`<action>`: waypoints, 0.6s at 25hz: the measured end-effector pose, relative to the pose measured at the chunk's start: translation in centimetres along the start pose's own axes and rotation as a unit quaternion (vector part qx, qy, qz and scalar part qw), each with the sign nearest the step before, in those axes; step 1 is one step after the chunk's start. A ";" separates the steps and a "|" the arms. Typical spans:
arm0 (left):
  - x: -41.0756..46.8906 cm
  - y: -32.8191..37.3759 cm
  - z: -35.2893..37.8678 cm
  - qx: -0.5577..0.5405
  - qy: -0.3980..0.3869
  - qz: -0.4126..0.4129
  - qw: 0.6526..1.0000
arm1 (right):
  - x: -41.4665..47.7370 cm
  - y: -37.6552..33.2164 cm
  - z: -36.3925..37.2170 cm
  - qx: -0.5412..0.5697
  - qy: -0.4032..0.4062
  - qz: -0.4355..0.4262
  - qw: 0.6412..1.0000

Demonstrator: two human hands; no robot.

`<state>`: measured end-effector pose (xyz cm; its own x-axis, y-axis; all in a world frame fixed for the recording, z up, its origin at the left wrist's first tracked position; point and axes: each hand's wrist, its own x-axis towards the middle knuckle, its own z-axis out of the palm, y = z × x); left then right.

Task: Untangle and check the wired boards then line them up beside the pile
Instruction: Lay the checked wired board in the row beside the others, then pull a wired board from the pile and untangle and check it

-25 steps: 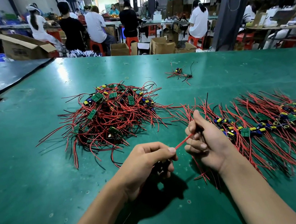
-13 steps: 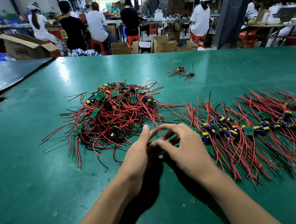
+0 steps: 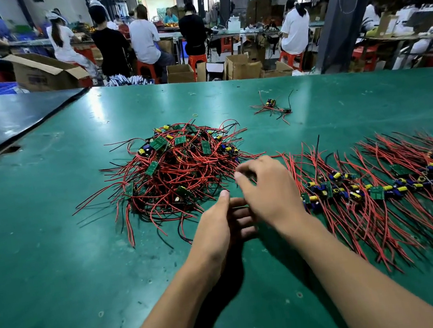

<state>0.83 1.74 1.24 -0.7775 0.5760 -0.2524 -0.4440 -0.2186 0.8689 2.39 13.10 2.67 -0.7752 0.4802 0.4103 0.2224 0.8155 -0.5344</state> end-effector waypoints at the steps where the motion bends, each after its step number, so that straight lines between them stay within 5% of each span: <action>1: 0.1 0.0 -0.1 -0.001 0.005 0.000 1.000 | 1.8 -0.7 0.5 0.053 0.005 0.014 0.998; 4: 0.5 -0.1 -0.4 0.016 0.009 0.002 1.000 | 6.9 -2.0 2.5 0.130 0.008 0.076 0.989; 8: 0.9 -0.5 -1.1 0.022 -0.005 0.012 1.000 | 8.8 -3.3 6.0 0.050 -0.153 0.059 0.985; 15: 0.8 -0.5 -1.1 0.032 -0.001 0.022 0.999 | 7.8 -2.6 5.3 0.059 -0.057 0.125 0.989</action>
<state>-0.12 1.44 0.10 -0.7950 0.5680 -0.2132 -0.3803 -0.1928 0.9045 -7.32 13.03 3.30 -0.7682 0.6165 0.1728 0.3495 0.6299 -0.6936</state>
